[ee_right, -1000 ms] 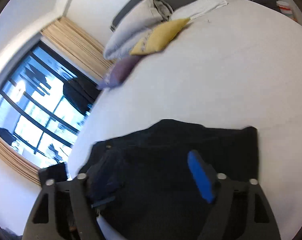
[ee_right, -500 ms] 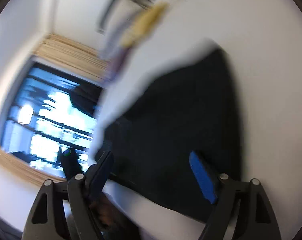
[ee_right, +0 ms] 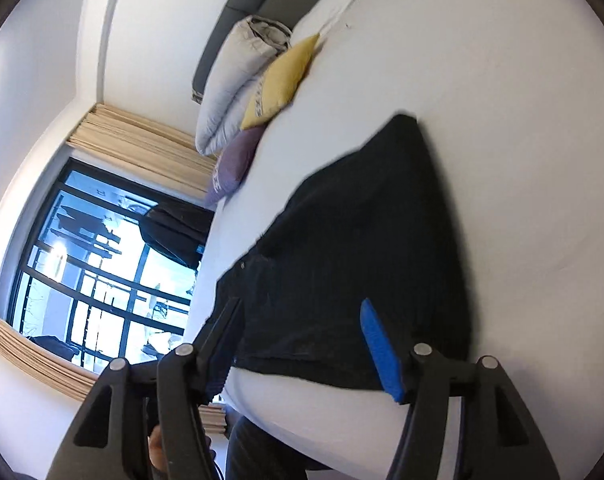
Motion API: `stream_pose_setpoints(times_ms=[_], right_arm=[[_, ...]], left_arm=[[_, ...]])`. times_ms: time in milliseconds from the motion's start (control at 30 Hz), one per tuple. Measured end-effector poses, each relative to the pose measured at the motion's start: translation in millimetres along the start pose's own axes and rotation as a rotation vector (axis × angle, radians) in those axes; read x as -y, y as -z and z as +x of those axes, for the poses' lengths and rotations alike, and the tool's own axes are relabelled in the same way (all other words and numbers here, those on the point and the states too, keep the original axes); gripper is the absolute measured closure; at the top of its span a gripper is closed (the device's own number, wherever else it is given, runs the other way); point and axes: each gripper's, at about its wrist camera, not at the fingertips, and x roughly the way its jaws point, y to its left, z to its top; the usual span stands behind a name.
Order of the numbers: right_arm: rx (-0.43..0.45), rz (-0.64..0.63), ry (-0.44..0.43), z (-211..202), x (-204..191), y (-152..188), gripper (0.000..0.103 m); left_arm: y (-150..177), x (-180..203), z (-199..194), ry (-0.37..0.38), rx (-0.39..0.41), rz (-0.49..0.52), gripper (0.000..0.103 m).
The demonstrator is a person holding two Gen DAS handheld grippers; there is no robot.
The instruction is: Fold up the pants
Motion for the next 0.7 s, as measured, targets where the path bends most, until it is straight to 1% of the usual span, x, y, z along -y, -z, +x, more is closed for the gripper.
stream_pose_setpoints(times_ms=[67, 100, 133, 200, 233, 267, 300, 400, 433, 500, 567, 700], right_arm=[[-0.022, -0.005, -0.003, 0.6, -3.5, 6.7, 0.040], [-0.030, -0.011, -0.003, 9.8, -9.7, 6.2, 0.040], [-0.036, -0.015, -0.004, 10.6, -13.1, 7.5, 0.040], [-0.048, -0.029, -0.003, 14.9, -19.5, 8.6, 0.040], [-0.048, -0.036, -0.004, 13.8, -21.5, 9.0, 0.040], [-0.045, -0.041, -0.005, 11.2, -23.2, 8.9, 0.040], [-0.044, -0.042, -0.003, 9.2, -23.3, 8.3, 0.040], [-0.038, -0.045, 0.002, 2.9, -22.1, 8.4, 0.040], [-0.037, -0.046, 0.004, -2.6, -21.0, 11.3, 0.040], [-0.035, -0.048, 0.006, -4.5, -20.7, 11.6, 0.040], [-0.035, -0.044, 0.006, -4.6, -19.8, 12.2, 0.040], [-0.045, -0.053, 0.002, -2.6, -24.0, 13.9, 0.040]], left_arm=[[-9.6, -10.8, -6.9, 0.022, 0.004, -0.066, 0.016], [-13.5, -14.6, -6.0, 0.036, 0.002, -0.087, 0.016], [-15.8, -15.6, -6.1, 0.041, 0.003, -0.099, 0.016], [-22.5, -17.7, 2.0, 0.066, -0.014, -0.109, 0.016], [-24.8, -21.3, 8.6, 0.079, -0.028, -0.127, 0.016], [-25.3, -32.6, 16.2, 0.091, -0.033, -0.151, 0.016], [-25.7, -37.4, 19.2, 0.119, -0.035, -0.189, 0.016], [-26.7, -54.0, 28.5, 0.155, -0.019, -0.266, 0.016], [-22.5, -56.9, 36.1, 0.164, -0.011, -0.282, 0.016], [-26.8, -64.7, 39.0, 0.179, -0.005, -0.317, 0.016], [-27.5, -76.0, 53.1, 0.193, 0.000, -0.346, 0.016], [-27.8, -82.2, 64.9, 0.232, 0.017, -0.406, 0.018]])
